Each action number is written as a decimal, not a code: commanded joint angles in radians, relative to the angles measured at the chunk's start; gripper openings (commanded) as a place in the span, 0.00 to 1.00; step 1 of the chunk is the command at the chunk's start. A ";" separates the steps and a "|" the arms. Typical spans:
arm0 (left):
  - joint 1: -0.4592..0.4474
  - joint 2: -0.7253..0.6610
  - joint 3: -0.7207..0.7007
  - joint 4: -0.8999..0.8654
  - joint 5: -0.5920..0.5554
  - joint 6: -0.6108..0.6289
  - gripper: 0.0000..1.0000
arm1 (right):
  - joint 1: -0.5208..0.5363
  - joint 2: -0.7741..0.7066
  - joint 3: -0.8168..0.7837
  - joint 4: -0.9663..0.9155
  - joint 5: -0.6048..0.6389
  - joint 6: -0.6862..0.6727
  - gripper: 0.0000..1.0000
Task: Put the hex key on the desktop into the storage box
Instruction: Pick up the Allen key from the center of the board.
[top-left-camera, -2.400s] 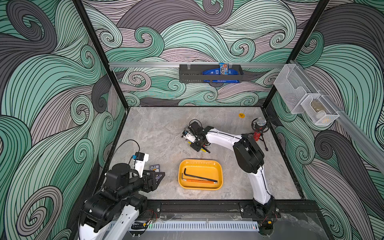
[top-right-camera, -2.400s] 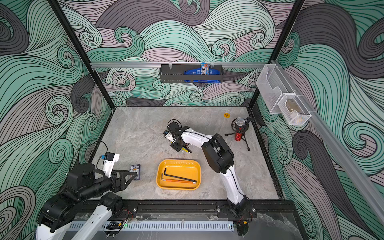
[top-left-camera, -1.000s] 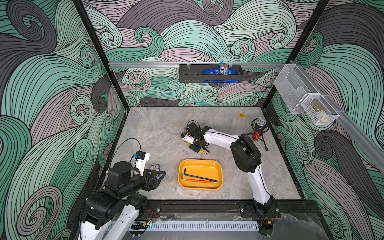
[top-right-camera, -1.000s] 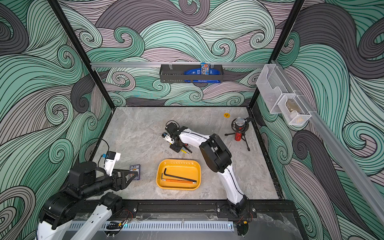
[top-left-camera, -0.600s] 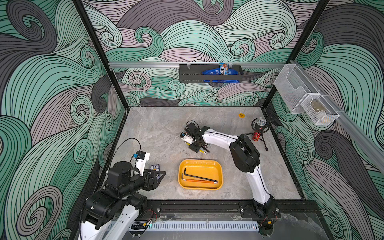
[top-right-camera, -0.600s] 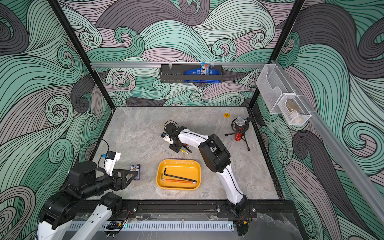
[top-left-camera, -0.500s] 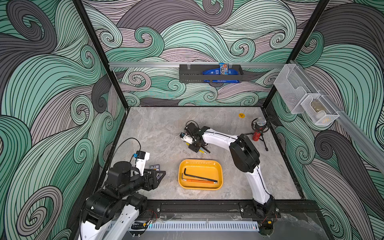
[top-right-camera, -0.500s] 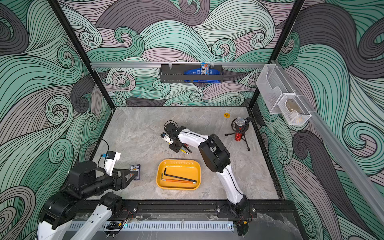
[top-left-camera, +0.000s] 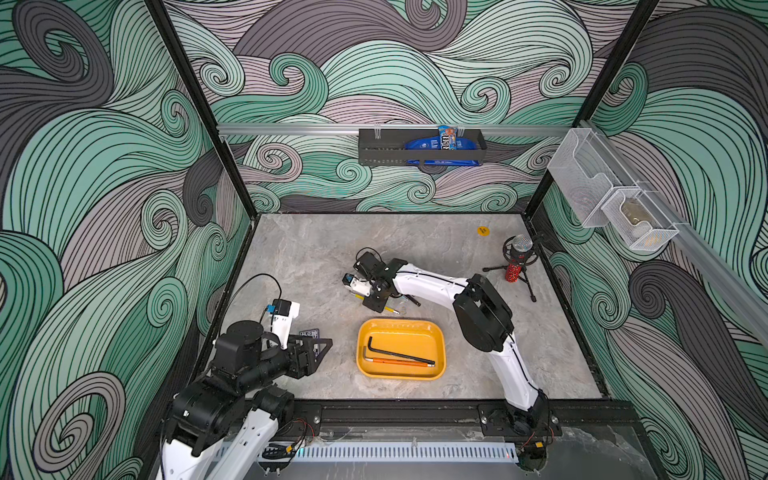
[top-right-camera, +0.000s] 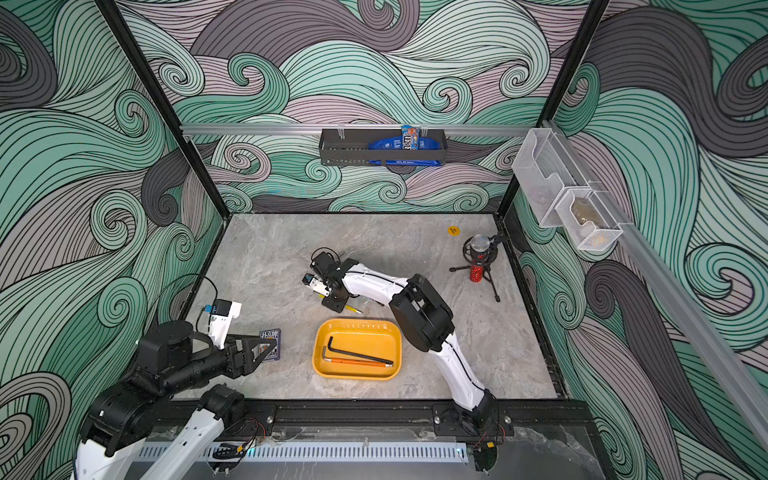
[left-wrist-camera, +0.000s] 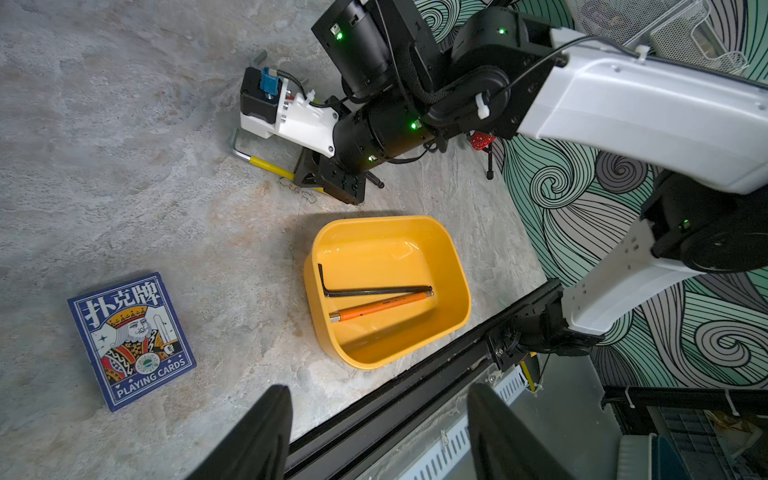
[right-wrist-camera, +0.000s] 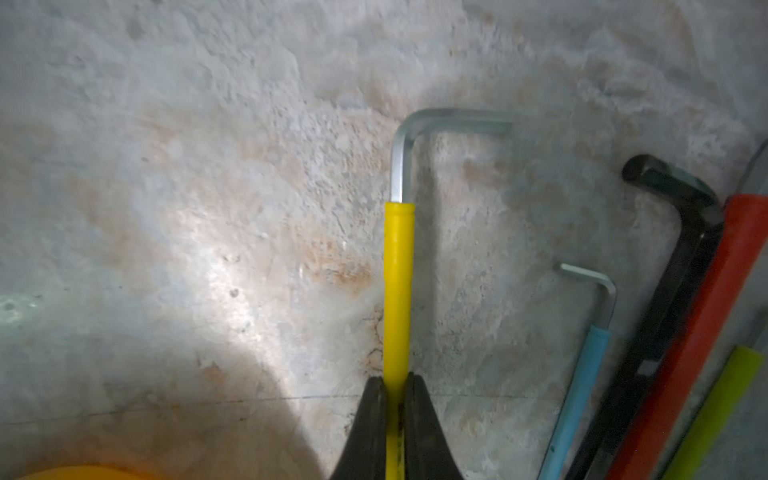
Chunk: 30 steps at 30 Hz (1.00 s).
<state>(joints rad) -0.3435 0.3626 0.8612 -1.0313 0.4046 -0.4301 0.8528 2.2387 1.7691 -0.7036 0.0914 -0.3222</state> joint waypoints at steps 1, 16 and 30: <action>-0.005 0.011 0.000 0.019 0.002 -0.001 0.69 | 0.007 0.017 0.023 -0.008 -0.016 0.003 0.00; -0.005 0.007 0.010 0.003 -0.003 0.002 0.70 | 0.016 -0.046 0.064 -0.011 0.064 0.007 0.00; -0.005 0.008 0.012 0.010 -0.018 0.008 0.70 | 0.018 -0.378 -0.160 -0.019 0.065 0.021 0.00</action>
<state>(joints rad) -0.3435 0.3641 0.8612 -1.0317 0.3996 -0.4297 0.8654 1.9301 1.6569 -0.7128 0.1699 -0.3103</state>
